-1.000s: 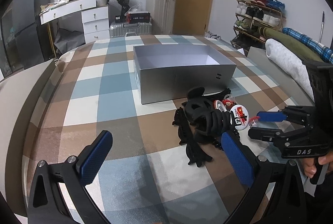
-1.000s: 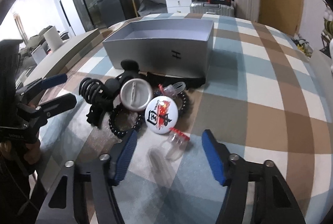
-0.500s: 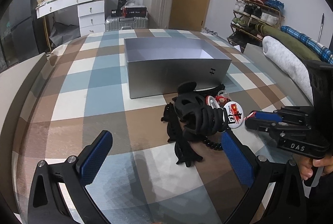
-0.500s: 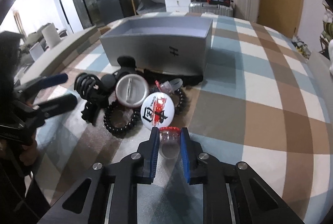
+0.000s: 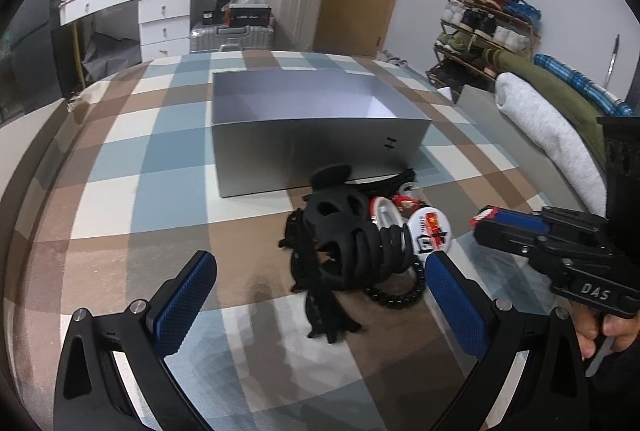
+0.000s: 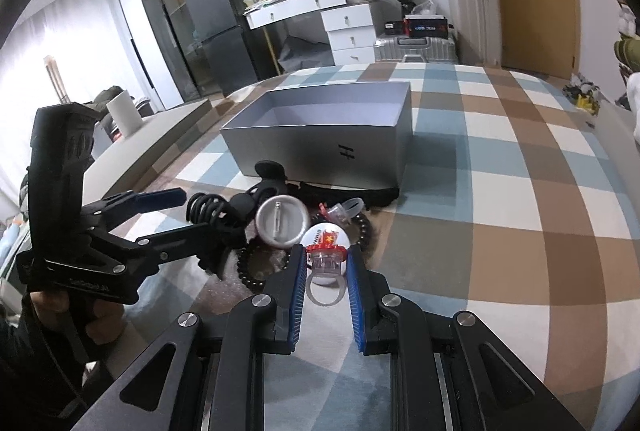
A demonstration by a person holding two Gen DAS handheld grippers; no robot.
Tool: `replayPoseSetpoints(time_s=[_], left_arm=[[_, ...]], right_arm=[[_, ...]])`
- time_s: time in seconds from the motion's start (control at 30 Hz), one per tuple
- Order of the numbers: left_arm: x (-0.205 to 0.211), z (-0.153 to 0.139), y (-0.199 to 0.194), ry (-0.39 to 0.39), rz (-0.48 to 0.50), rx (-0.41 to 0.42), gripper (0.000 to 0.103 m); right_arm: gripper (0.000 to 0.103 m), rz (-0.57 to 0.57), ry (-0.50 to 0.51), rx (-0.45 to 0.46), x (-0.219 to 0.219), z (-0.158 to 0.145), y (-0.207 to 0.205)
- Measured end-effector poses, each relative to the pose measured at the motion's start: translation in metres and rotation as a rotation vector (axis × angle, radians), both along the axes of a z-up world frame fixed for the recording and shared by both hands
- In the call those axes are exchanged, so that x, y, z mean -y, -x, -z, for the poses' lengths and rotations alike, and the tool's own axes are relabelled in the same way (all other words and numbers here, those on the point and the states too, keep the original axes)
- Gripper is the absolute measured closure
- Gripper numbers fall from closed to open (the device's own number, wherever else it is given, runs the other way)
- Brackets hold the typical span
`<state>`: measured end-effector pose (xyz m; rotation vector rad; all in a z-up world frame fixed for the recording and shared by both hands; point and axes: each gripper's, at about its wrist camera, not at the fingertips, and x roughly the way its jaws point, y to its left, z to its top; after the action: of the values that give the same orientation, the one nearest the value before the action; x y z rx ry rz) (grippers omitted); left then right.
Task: Organize jewelry
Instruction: 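Grasp the clear red-topped ring with the right tool while the left tool grasps the black claw clip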
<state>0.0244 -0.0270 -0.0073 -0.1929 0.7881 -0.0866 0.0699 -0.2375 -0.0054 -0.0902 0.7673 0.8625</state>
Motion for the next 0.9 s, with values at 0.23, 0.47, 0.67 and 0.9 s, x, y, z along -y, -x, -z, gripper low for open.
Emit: replayPoseSetpoints(time_s=[0.23, 0.47, 0.67, 0.9], left_arm=[[0.006, 0.001, -0.006, 0.028, 0.025, -0.006, 0.035], [0.003, 0.001, 0.001, 0.075, 0.042, 0.021, 0.062], [-0.005, -0.012, 0.009, 0.067, 0.022, 0.094, 0.062], [-0.019, -0.019, 0.004, 0.073, -0.030, 0.135, 0.062]], right_arm=[[0.084, -0.017, -0.002, 0.004, -0.005, 0.000, 0.003], [0.084, -0.019, -0.009, 0.015, -0.005, -0.001, 0.005], [0.084, -0.010, -0.032, 0.020, -0.001, -0.003, 0.004], [0.084, 0.023, -0.080, 0.034, 0.001, -0.011, -0.003]])
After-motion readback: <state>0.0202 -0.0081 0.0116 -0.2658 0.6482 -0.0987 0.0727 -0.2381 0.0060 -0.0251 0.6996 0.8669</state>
